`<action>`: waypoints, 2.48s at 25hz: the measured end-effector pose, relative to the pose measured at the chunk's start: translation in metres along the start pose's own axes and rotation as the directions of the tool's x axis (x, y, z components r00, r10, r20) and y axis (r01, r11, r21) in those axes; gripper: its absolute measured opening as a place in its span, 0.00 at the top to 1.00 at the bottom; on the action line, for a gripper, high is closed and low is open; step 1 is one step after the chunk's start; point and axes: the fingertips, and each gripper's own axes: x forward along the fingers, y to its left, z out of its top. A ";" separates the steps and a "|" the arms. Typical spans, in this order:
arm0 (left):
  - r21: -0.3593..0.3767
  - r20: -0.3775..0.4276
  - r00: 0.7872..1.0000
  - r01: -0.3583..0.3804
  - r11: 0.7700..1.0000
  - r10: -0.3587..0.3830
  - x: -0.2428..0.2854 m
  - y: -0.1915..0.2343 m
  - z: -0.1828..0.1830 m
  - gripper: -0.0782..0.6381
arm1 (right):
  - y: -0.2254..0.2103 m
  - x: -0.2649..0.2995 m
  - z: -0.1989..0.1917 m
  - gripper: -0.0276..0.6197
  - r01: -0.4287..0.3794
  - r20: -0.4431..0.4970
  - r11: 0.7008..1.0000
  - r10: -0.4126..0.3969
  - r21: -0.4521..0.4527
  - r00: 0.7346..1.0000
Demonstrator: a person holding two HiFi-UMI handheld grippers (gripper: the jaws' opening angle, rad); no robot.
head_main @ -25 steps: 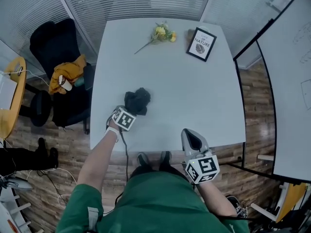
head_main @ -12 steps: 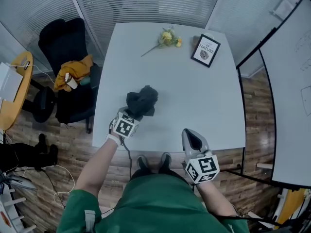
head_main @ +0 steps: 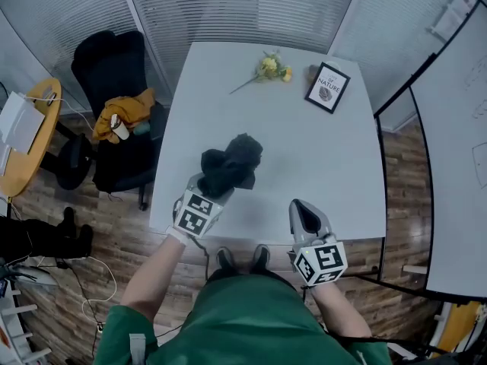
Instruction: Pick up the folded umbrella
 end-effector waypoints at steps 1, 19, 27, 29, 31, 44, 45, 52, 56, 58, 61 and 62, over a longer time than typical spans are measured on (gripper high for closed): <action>-0.005 0.017 1.000 -0.002 1.000 0.002 -0.006 -0.002 0.005 0.51 | 0.000 0.000 0.002 0.95 0.000 0.004 1.000 0.000 -0.001 1.000; -0.150 0.294 0.955 -0.005 0.989 0.050 -0.090 -0.014 0.076 0.51 | -0.012 0.008 0.044 0.95 0.011 0.087 1.000 -0.010 -0.004 0.996; -0.166 0.430 0.900 -0.006 0.986 0.078 -0.119 -0.015 0.112 0.51 | -0.009 0.007 0.086 0.95 -0.013 0.179 0.999 0.018 -0.029 0.984; -0.158 0.460 0.885 -0.007 0.987 0.080 -0.128 -0.017 0.124 0.51 | -0.008 0.007 0.097 0.95 -0.014 0.205 0.999 0.021 -0.034 0.979; -0.143 0.481 0.873 -0.016 0.990 0.083 -0.136 -0.018 0.133 0.51 | -0.005 0.006 0.108 0.95 -0.017 0.230 0.999 0.026 -0.038 0.973; -0.151 0.607 0.785 -0.035 0.988 0.120 -0.183 -0.025 0.173 0.51 | 0.010 0.000 0.150 0.95 -0.045 0.325 0.993 0.079 -0.112 0.942; -0.165 0.614 0.779 -0.032 0.986 0.128 -0.185 -0.023 0.174 0.51 | 0.010 0.000 0.152 0.95 -0.045 0.330 0.992 0.081 -0.115 0.941; -0.215 0.620 0.764 -0.053 0.975 0.179 -0.194 -0.009 0.170 0.51 | 0.013 -0.001 0.154 0.95 -0.055 0.328 0.990 0.095 -0.129 0.940; -0.231 0.618 0.762 -0.059 0.971 0.193 -0.196 -0.009 0.169 0.51 | 0.018 -0.005 0.154 0.95 -0.072 0.335 0.987 0.118 -0.146 0.935; -0.242 0.617 0.763 -0.052 0.969 0.195 -0.197 -0.009 0.167 0.51 | 0.019 -0.007 0.153 0.95 -0.066 0.339 0.987 0.113 -0.147 0.934; -0.248 0.616 0.763 -0.049 0.968 0.196 -0.197 -0.008 0.167 0.51 | 0.017 -0.006 0.153 0.95 -0.058 0.341 0.987 0.107 -0.151 0.934; -0.249 0.614 0.764 -0.049 0.967 0.197 -0.196 -0.007 0.168 0.51 | 0.015 -0.005 0.154 0.95 -0.055 0.340 0.987 0.105 -0.154 0.934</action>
